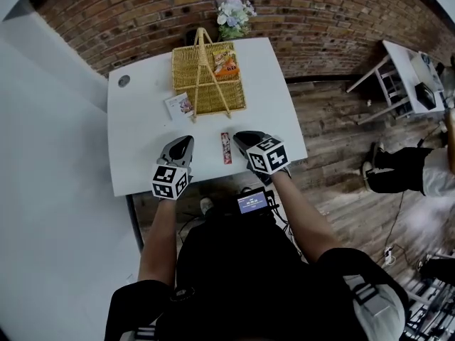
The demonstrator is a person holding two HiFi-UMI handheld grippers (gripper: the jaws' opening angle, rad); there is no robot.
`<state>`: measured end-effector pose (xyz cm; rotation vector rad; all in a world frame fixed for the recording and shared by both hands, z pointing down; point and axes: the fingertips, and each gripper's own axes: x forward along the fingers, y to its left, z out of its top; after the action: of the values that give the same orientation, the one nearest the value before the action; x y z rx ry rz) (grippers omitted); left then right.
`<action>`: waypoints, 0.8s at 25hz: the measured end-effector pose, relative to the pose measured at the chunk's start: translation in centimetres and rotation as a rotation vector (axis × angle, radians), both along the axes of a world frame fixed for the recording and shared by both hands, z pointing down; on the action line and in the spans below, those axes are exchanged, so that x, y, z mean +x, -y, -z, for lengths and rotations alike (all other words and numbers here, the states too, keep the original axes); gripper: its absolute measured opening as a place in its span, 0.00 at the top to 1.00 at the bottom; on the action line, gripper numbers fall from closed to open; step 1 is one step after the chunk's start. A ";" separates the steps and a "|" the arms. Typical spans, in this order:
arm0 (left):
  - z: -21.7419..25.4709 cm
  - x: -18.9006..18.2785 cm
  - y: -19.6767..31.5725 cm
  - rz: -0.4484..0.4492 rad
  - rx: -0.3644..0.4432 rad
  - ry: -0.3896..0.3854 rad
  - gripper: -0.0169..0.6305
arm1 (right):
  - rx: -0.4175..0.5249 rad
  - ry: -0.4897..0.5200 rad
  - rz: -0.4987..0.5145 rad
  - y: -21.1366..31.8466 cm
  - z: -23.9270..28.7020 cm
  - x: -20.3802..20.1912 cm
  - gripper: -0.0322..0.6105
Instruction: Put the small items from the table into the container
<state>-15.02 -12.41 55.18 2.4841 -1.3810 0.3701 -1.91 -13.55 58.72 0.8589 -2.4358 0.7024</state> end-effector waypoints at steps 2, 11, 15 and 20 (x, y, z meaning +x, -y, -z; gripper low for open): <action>-0.2 -0.2 -0.3 0.005 -0.010 -0.007 0.96 | -0.017 -0.021 -0.001 -0.2 -0.8 -0.3 0.87; -2.1 -1.3 -2.0 -0.007 -0.067 -0.013 0.96 | -0.031 -0.229 -0.003 -1.2 -5.1 -2.3 0.67; -2.7 -2.4 -2.7 -0.007 -0.079 -0.011 0.96 | -0.042 -0.290 -0.010 -1.9 -6.8 -3.3 0.64; -3.0 -3.8 -3.4 0.003 -0.082 -0.006 0.96 | -0.066 -0.342 -0.072 -2.0 -8.5 -3.5 0.64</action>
<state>-18.78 -8.98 58.19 2.4149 -1.3400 0.4095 -5.45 -11.52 67.17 0.9578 -2.0771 0.6025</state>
